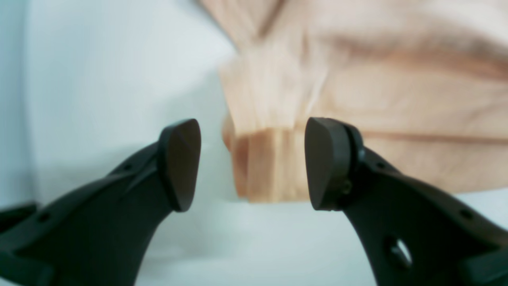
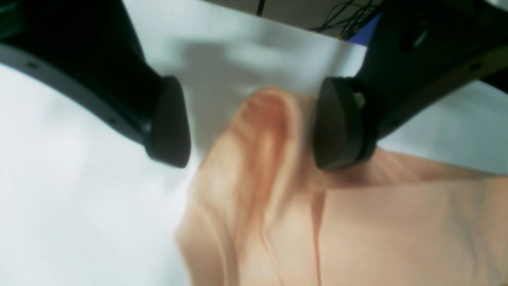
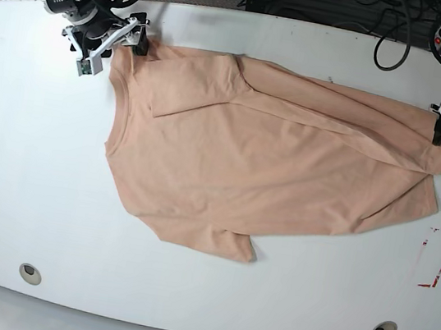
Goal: Fold the T-shirt properly
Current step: 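Drag the shirt edges along the table with both grippers to straighten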
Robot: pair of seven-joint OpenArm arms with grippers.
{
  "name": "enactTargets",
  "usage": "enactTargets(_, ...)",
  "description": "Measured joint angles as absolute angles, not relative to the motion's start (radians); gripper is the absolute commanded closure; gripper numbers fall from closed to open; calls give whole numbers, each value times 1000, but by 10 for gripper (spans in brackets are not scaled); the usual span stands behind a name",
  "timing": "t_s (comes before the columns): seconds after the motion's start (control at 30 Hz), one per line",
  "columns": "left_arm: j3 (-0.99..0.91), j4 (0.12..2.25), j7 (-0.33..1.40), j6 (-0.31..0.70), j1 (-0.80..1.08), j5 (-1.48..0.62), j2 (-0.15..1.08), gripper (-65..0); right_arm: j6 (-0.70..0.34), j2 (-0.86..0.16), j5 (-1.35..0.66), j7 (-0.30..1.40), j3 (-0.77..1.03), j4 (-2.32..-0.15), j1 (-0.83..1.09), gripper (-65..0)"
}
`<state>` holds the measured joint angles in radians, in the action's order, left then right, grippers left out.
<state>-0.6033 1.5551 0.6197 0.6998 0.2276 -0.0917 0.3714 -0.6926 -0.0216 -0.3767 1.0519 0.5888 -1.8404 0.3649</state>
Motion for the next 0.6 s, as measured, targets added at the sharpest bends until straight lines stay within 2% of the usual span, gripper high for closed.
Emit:
enactTargets(0.1,-645,1493,612,701,223,-94,367,-385,-693,-23,-385,1041,592,-1822,364,-461)
enactTargets(0.17,-678,1441,609,699,220,-91,370,-385,-693,-22,-381,1041,591,-1819,361,-423)
enactTargets(0.4,-670,1296,590,696,146,-104,375,-367,-693,-20,-378,1050,590,-1816,355,-68)
enactTargets(0.47,-649,1267,570,696,124,-121,377,-286,-692,-19,-370,1052,591,-1816,348,-3)
enactTargets(0.5,-640,1259,568,696,119,-127,378,-251,-693,-19,-371,1052,590,-1816,348,0)
enactTargets(0.6,-609,1258,561,696,121,-131,381,-88,-693,-17,-373,1051,589,-1816,345,0)
